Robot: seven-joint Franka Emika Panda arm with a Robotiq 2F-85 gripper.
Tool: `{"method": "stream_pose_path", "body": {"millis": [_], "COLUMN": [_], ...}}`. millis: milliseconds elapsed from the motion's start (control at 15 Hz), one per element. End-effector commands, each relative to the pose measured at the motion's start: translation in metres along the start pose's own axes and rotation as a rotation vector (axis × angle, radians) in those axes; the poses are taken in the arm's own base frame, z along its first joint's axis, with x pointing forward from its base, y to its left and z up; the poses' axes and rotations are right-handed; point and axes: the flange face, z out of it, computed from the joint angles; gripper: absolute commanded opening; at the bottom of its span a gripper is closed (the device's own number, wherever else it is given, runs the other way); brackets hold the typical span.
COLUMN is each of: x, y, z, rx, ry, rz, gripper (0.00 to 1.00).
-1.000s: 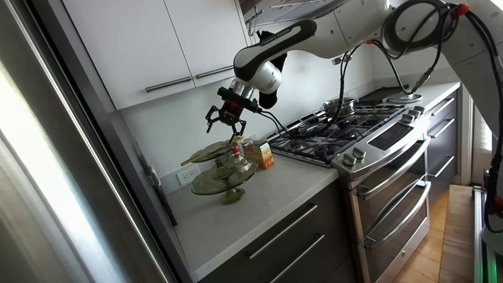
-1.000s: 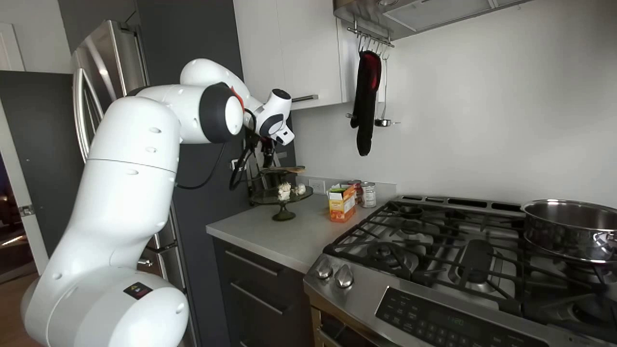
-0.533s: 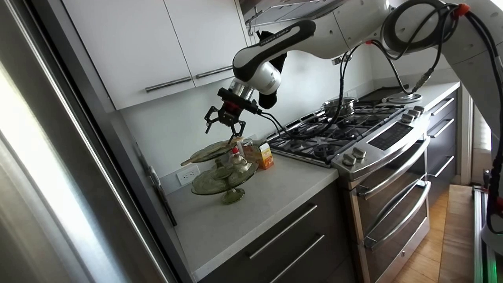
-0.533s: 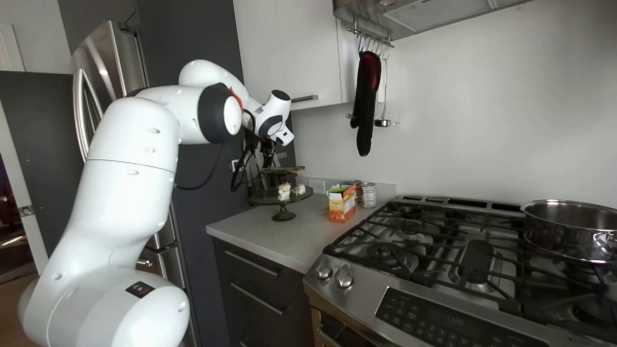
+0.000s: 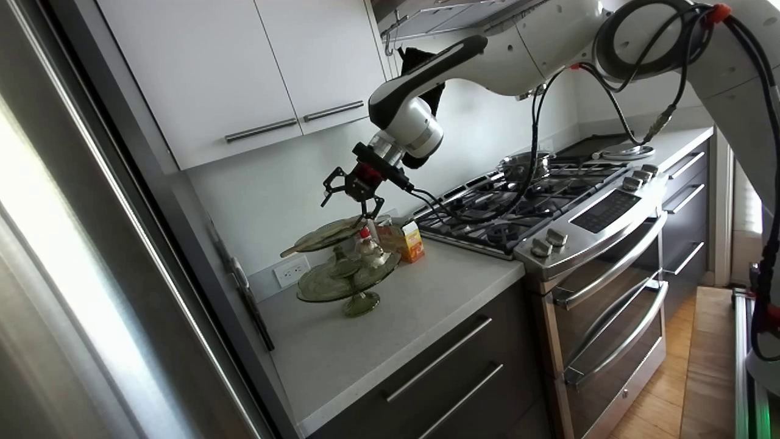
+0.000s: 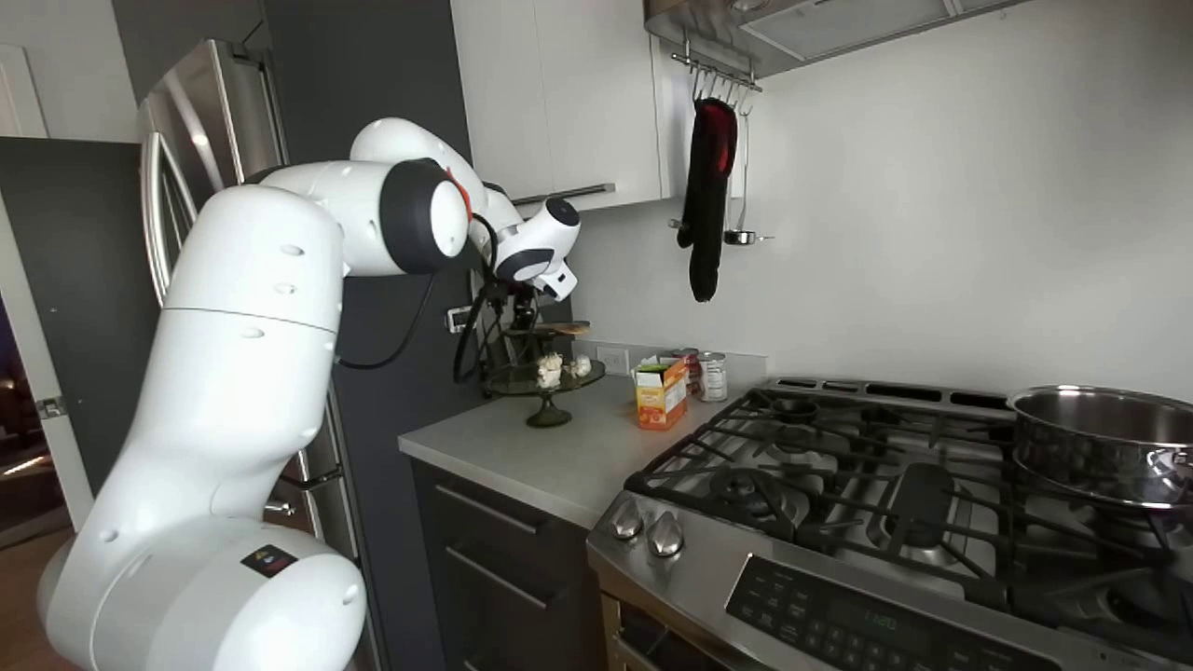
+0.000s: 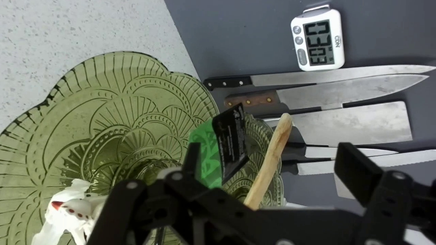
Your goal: Put the packet on the stand into box
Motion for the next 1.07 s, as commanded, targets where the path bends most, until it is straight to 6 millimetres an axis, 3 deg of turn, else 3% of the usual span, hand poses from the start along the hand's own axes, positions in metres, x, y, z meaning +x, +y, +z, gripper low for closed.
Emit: {"method": "stream_pose_path", "body": {"millis": [0,400,1000], "x": [-0.003,-0.008,-0.021], "y": [0.028,0.056,0.058], "z": [-0.007,-0.009,0.011], "rx": [0.051,0.095,0.213], "ry": [-0.012,-0.039,-0.076], "rz": [-0.005,-0.054,-0.112], "gripper": [1.0,1.0,1.0]}}
